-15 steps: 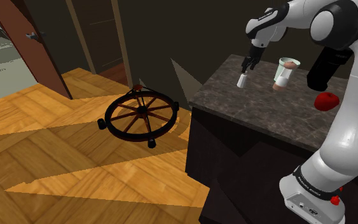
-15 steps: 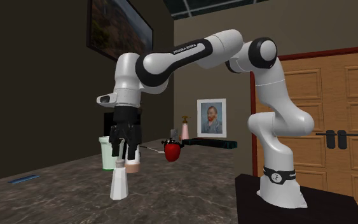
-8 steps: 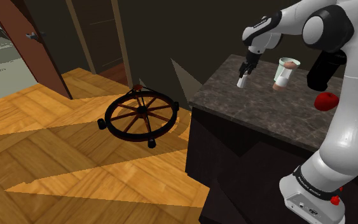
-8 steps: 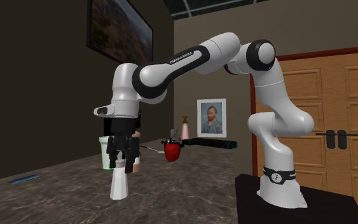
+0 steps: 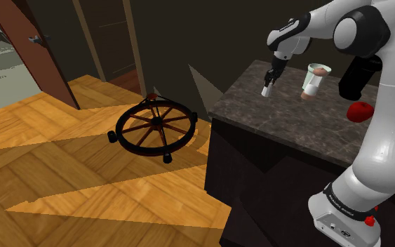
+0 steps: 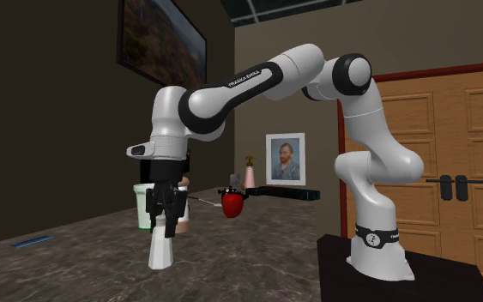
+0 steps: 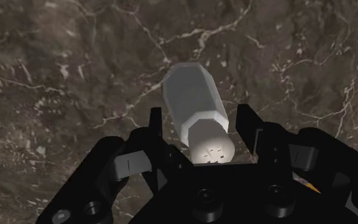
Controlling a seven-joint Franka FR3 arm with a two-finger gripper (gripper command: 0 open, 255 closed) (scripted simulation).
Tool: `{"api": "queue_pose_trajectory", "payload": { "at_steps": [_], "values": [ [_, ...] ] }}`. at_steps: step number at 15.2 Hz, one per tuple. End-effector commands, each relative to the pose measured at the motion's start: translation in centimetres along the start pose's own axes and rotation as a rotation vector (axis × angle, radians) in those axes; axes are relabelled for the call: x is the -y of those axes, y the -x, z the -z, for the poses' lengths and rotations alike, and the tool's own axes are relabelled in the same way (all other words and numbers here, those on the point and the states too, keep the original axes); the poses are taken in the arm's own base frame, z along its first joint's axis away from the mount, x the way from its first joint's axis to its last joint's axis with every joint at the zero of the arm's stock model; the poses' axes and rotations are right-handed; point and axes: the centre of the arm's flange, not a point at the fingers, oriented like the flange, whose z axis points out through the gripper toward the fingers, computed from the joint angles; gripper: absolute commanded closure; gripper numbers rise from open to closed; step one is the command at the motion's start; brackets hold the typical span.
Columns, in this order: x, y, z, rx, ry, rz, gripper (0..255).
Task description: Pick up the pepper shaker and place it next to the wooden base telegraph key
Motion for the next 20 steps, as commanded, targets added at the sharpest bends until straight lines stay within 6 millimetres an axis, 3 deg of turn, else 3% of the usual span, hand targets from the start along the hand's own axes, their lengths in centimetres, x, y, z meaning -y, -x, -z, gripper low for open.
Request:
{"api": "queue_pose_trajectory", "payload": {
  "at_steps": [1,9,20],
  "values": [
    [0.0,0.0,0.0,0.000,0.000,0.000,255],
    [0.0,0.0,0.0,0.000,0.000,0.000,255],
    [0.2,-0.5,5.8,0.000,0.000,0.000,255]
  ]
}}
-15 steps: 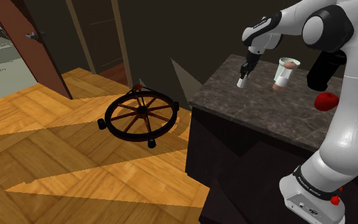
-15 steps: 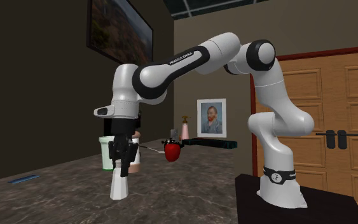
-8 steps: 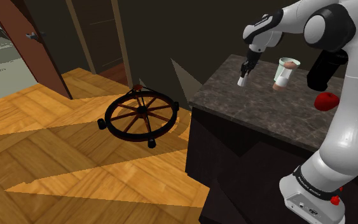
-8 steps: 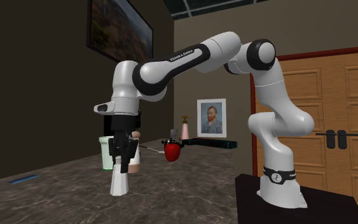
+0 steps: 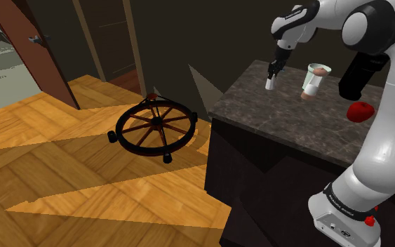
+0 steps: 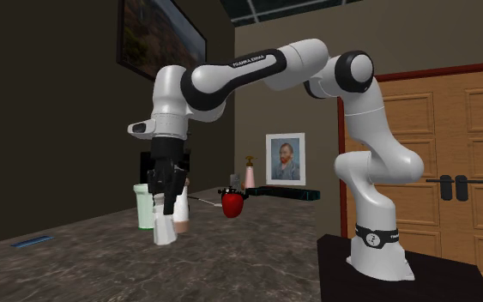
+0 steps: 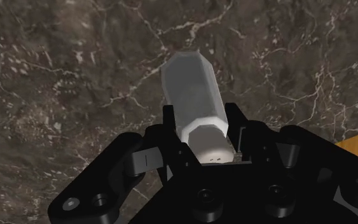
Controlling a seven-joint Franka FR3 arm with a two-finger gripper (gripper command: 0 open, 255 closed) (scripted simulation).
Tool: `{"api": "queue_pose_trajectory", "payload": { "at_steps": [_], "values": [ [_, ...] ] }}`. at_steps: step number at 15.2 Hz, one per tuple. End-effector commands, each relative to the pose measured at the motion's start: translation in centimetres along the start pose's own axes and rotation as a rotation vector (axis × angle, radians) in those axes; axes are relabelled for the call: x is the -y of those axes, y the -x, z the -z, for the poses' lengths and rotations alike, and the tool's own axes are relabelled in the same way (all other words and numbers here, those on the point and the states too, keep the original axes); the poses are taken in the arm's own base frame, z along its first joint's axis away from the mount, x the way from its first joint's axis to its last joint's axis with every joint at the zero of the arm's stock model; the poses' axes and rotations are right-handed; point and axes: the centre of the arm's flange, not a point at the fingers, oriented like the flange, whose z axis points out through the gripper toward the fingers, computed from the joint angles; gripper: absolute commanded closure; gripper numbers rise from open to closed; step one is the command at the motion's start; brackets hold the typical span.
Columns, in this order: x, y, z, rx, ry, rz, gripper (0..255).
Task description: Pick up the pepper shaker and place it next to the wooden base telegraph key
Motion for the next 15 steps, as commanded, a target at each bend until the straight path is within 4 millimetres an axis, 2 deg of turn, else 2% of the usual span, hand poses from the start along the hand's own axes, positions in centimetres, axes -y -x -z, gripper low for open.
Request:
{"api": "queue_pose_trajectory", "payload": {
  "at_steps": [1,15],
  "values": [
    [0.0,-0.1,1.1,0.000,0.000,0.000,255],
    [0.3,-0.8,8.5,0.000,0.000,0.000,255]
  ]
}}
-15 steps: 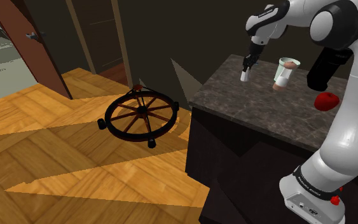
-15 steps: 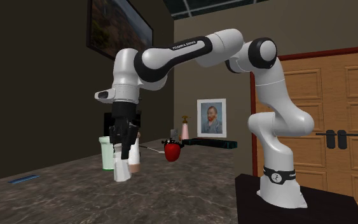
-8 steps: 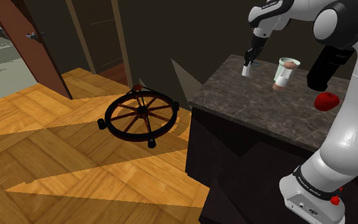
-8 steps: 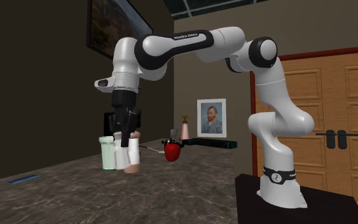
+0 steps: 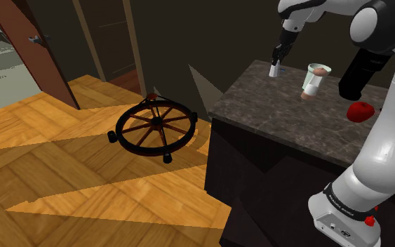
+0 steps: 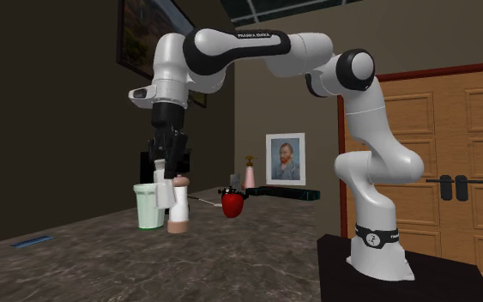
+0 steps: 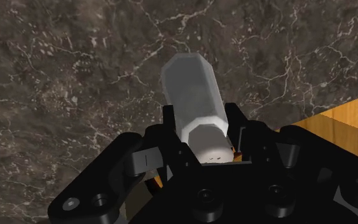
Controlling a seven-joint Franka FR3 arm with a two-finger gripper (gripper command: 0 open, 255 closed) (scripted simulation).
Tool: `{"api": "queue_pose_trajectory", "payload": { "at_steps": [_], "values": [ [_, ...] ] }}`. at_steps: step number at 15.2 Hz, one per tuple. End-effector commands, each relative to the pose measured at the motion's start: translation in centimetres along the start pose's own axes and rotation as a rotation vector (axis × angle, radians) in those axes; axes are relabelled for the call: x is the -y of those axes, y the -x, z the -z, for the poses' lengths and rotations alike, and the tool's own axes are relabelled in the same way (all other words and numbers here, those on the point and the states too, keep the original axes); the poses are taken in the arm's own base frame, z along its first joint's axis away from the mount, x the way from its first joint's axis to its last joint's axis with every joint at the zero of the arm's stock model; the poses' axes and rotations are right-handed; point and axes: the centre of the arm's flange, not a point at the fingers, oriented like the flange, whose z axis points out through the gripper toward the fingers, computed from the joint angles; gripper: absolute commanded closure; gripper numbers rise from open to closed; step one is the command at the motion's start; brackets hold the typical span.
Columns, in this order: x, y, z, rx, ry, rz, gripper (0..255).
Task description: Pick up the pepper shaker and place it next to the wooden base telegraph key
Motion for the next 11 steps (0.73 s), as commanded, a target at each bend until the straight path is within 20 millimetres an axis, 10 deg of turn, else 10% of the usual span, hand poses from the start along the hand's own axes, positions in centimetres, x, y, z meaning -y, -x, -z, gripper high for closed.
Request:
{"api": "queue_pose_trajectory", "payload": {
  "at_steps": [1,9,11],
  "values": [
    [-0.1,-0.1,1.1,0.000,0.000,0.000,255],
    [0.1,-0.4,4.8,0.000,0.000,0.000,255],
    [-0.8,2.1,5.1,0.000,0.000,0.000,255]
  ]
}}
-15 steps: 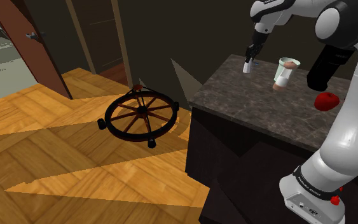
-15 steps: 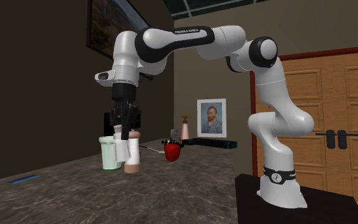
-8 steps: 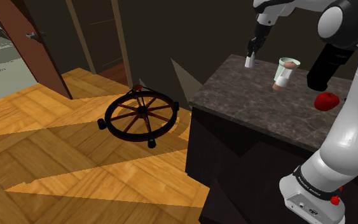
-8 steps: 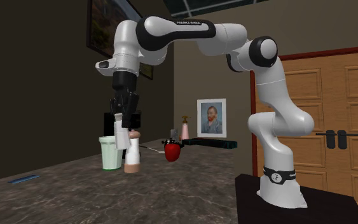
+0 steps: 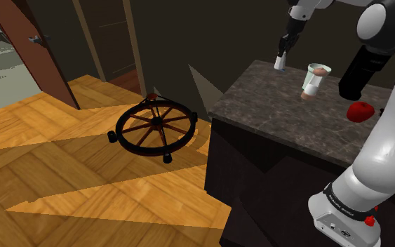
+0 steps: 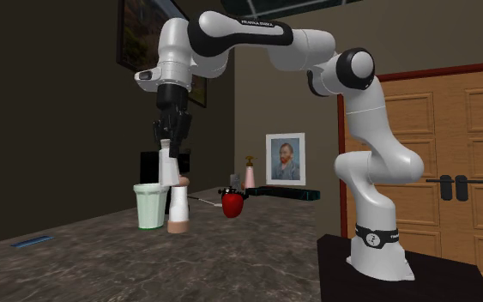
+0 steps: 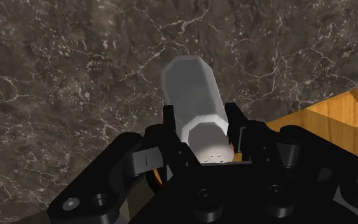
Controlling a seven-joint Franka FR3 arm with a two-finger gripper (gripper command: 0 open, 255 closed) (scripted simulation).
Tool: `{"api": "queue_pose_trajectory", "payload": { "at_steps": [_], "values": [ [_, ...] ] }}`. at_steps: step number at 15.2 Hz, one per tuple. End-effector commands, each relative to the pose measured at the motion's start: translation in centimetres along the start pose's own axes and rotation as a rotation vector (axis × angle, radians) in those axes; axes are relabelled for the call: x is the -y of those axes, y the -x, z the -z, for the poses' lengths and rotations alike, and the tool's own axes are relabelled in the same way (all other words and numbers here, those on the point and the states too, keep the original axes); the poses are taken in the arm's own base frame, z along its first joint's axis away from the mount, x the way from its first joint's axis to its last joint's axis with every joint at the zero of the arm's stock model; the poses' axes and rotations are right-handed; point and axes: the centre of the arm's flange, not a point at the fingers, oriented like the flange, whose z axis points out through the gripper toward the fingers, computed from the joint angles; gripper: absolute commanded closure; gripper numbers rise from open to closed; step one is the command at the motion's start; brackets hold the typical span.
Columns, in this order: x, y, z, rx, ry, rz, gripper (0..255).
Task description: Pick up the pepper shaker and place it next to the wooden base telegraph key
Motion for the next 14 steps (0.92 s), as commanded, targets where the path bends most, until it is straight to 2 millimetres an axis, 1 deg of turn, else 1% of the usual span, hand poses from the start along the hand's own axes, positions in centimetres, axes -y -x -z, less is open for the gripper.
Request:
{"api": "queue_pose_trajectory", "payload": {
  "at_steps": [1,14],
  "values": [
    [-0.8,2.3,0.2,0.000,0.000,0.000,255],
    [-6.4,18.5,1.8,0.000,0.000,0.000,255]
  ]
}}
